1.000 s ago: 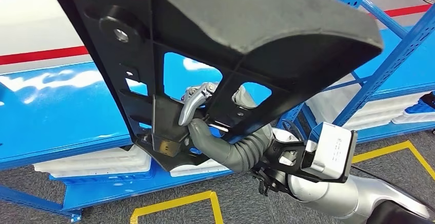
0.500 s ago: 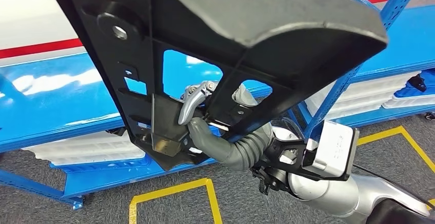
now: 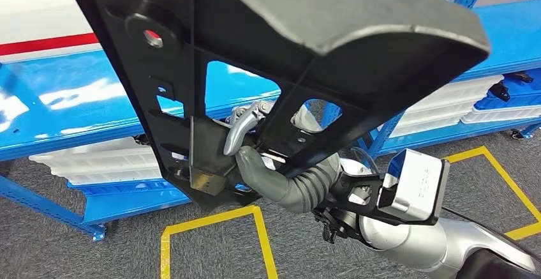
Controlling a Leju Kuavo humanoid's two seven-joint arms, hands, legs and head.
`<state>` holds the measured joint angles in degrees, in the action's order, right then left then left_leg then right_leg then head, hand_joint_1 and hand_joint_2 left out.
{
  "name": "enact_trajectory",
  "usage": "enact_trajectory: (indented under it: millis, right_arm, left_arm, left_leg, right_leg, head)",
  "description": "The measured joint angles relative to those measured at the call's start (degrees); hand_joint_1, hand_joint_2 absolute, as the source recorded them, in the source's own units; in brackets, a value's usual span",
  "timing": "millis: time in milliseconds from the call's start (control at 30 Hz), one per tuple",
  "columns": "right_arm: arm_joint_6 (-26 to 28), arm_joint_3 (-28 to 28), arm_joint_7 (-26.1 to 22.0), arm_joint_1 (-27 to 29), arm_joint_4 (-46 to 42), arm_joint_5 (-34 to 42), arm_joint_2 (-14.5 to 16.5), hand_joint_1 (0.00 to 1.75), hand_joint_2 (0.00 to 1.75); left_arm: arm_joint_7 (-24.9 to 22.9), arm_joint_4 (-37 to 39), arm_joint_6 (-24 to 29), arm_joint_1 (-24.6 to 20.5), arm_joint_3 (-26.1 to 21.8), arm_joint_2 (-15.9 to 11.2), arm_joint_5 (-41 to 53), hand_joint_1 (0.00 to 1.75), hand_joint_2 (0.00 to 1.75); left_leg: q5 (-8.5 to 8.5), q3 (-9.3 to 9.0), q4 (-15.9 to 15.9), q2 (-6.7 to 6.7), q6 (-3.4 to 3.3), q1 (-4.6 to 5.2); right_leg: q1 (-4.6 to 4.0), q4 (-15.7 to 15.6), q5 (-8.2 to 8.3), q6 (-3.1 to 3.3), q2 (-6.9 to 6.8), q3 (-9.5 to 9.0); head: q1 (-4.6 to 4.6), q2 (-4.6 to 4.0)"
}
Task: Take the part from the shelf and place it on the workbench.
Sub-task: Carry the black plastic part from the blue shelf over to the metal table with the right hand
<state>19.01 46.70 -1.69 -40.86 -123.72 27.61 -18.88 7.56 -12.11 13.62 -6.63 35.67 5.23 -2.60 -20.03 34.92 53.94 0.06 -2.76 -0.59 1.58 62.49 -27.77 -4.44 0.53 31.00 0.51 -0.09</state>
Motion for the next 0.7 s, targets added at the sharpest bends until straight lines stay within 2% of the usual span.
enact_trajectory:
  millis: [33, 67, 100, 133, 167, 200, 233, 300, 333, 367, 400, 433, 500, 533, 567, 600, 633, 667, 700]
  right_arm:
    - [0.0, -0.01, -0.05, -0.05, 0.0, 0.0, 0.01, 1.75, 1.75]
    - [0.0, -0.01, -0.1, -0.1, 0.0, 0.0, 0.01, 1.75, 1.75]
    - [0.0, -0.01, -0.13, -0.12, 0.01, 0.01, 0.02, 1.75, 1.75]
    - [0.01, 0.0, -0.15, -0.13, 0.01, 0.01, 0.02, 1.75, 1.75]
    - [0.0, 0.01, -0.15, -0.15, 0.02, 0.02, 0.03, 1.75, 1.75]
    - [0.0, 0.01, -0.15, -0.18, 0.02, 0.02, 0.04, 1.75, 1.75]
    - [0.0, 0.01, -0.15, -0.21, 0.03, 0.04, 0.06, 1.75, 1.75]
    - [0.01, 0.02, -0.17, -0.2, 0.03, 0.1, 0.08, 1.75, 1.75]
    - [0.01, 0.03, -0.19, -0.19, 0.03, 0.17, 0.08, 1.75, 1.75]
    - [0.0, 0.03, -0.21, -0.18, 0.04, 0.28, 0.08, 1.75, 1.75]
    - [-0.01, 0.03, -0.25, -0.17, 0.04, 0.39, 0.08, 1.75, 1.75]
    - [-0.02, 0.03, -0.28, -0.17, 0.05, 0.49, 0.08, 1.75, 1.75]
    - [-0.03, 0.02, -0.35, -0.19, 0.05, 0.6, 0.08, 1.75, 1.75]
    - [-0.04, -0.01, -0.4, -0.19, 0.05, 0.63, 0.08, 1.75, 1.75]
    - [-0.04, -0.04, -0.47, -0.21, 0.05, 0.7, 0.08, 1.75, 1.75]
    - [-0.04, -0.07, -0.54, -0.22, 0.05, 0.8, 0.08, 1.75, 1.75]
    - [-0.04, -0.09, -0.6, -0.21, 0.05, 0.92, 0.08, 1.75, 1.75]
    - [-0.04, -0.1, -0.66, -0.2, 0.05, 1.03, 0.06, 1.75, 1.75]
    - [-0.04, -0.13, -0.72, -0.19, 0.07, 1.12, 0.04, 1.75, 1.75]
  left_arm:
    - [0.01, 0.0, 0.01, -0.05, 0.0, 0.01, -0.01, 0.0, 1.75]
    - [0.01, 0.0, 0.01, -0.08, 0.0, 0.01, -0.02, 0.0, 1.75]
    - [0.01, 0.0, 0.02, -0.09, 0.0, 0.01, -0.03, 0.0, 1.75]
    - [0.01, 0.0, 0.02, -0.09, 0.0, 0.0, -0.04, 0.0, 1.75]
    - [0.01, 0.0, 0.02, -0.1, -0.01, -0.01, -0.05, 0.0, 1.75]
    - [0.01, 0.0, 0.03, -0.12, -0.02, -0.01, -0.09, 0.0, 1.75]
    - [0.03, 0.0, 0.03, -0.17, -0.02, -0.01, -0.13, 0.0, 1.75]
    - [0.13, 0.0, 0.04, -0.27, -0.02, -0.01, -0.23, 0.0, 1.75]
    - [0.18, 0.0, 0.05, -0.31, -0.02, -0.01, -0.29, 0.0, 1.75]
    - [0.21, 0.0, 0.05, -0.34, -0.02, -0.01, -0.36, 0.0, 1.75]
    - [0.21, 0.0, 0.06, -0.34, -0.02, -0.01, -0.43, 0.0, 1.75]
    - [0.2, 0.0, 0.06, -0.31, -0.02, -0.01, -0.47, 0.0, 1.75]
    - [0.14, 0.0, 0.06, -0.01, -0.02, -0.09, -0.47, 0.0, 1.75]
    - [0.09, 0.01, 0.06, 0.22, -0.01, -0.16, -0.46, 0.0, 1.75]
    - [0.05, 0.01, 0.06, 0.42, 0.0, -0.22, -0.46, 0.0, 1.75]
    - [0.02, 0.01, 0.06, 0.56, 0.0, -0.25, -0.48, 0.0, 1.75]
    - [0.01, 0.02, 0.06, 0.62, 0.0, -0.21, -0.52, 0.0, 1.75]
    - [0.01, 0.01, 0.06, 0.61, 0.0, -0.17, -0.56, 0.0, 1.75]
    - [0.06, 0.01, 0.07, 0.58, 0.0, -0.13, -0.6, 0.0, 1.75]
  left_leg:
    - [0.44, 0.47, 0.35, -0.05, 0.39, 0.07]
    - [0.93, 0.81, 0.57, -0.1, 0.8, 0.15]
    - [1.46, 1.06, 0.6, -0.13, 1.2, 0.17]
    - [2.04, 1.24, 0.33, -0.18, 1.62, 0.04]
    - [1.91, 1.58, 0.4, -0.22, 1.99, -0.14]
    - [0.6, 2.26, 1.46, -0.26, 2.32, -0.33]
    - [-1.75, 3.25, 3.75, -0.31, 2.6, -0.47]
    - [-7.81, 5.55, 11.57, -0.32, 2.99, -0.54]
    - [-9.58, 6.18, 15.29, -0.34, 3.07, -0.53]
    - [-10.05, 6.11, 17.7, -0.35, 3.06, -0.51]
    - [-9.28, 5.08, 18.15, -0.37, 2.92, -0.47]
    - [-7.92, 3.17, 16.64, -0.4, 2.63, -0.38]
    - [-6.36, -3.01, 9.08, -0.55, 1.59, 0.07]
    - [-6.66, -5.97, 4.77, -0.62, 1.02, 0.32]
    - [-7.12, -7.94, 1.61, -0.7, 0.56, 0.6]
    - [-7.39, -8.8, -0.16, -0.75, 0.21, 0.83]
    - [-7.16, -8.56, -0.85, -0.76, -0.07, 0.85]
    - [-6.57, -7.98, -0.83, -0.72, -0.3, 0.8]
    - [-5.98, -7.43, -0.92, -0.66, -0.62, 0.66]
  right_leg:
    - [0.06, -4.04, -0.64, 0.14, 0.0, -2.93]
    - [0.05, -6.88, -1.39, 0.49, 0.03, -4.81]
    - [-0.15, -8.23, -1.78, 1.02, 0.07, -5.41]
    - [-0.2, -8.23, -1.52, 1.71, 0.02, -4.98]
    - [-0.23, -8.18, -0.95, 2.27, -0.08, -4.5]
    - [-0.26, -8.16, -0.28, 2.82, -0.19, -3.89]
    - [-0.21, -8.21, 0.47, 3.28, -0.29, -3.16]
    - [-0.37, -8.18, 1.93, 3.8, -0.33, -1.39]
    - [-0.5, -8.16, 2.65, 3.89, -0.33, -0.47]
    - [-0.63, -8.14, 3.36, 3.94, -0.31, 0.46]
    - [-0.77, -8.13, 4.09, 3.94, -0.26, 1.41]
    - [-0.91, -8.12, 4.81, 3.91, -0.18, 2.34]
    - [-1.17, -8.09, 6.14, 3.69, 0.05, 3.89]
    - [-1.27, -8.07, 6.75, 3.47, 0.1, 4.46]
    - [-1.32, -8.1, 7.4, 3.2, 0.12, 4.91]
    - [-1.33, -8.2, 8.02, 2.87, 0.09, 5.27]
    - [-1.36, -8.35, 8.66, 2.51, 0.05, 5.57]
    - [-1.27, -8.28, 8.79, 2.21, 0.04, 5.96]
    - [-1.21, -7.57, 7.96, 1.94, 0.02, 6.52]
  head:
    - [0.01, 0.01]
    - [0.02, 0.01]
    - [0.03, 0.01]
    - [0.03, 0.0]
    - [0.03, 0.0]
    - [0.02, 0.0]
    - [0.0, 0.0]
    - [-0.02, 0.01]
    - [-0.02, 0.0]
    - [-0.01, 0.0]
    - [-0.01, 0.0]
    - [-0.01, 0.0]
    - [0.0, 0.01]
    - [0.0, 0.01]
    - [0.03, 0.01]
    - [0.04, 0.01]
    - [0.05, 0.01]
    - [0.05, 0.01]
    - [0.08, 0.01]
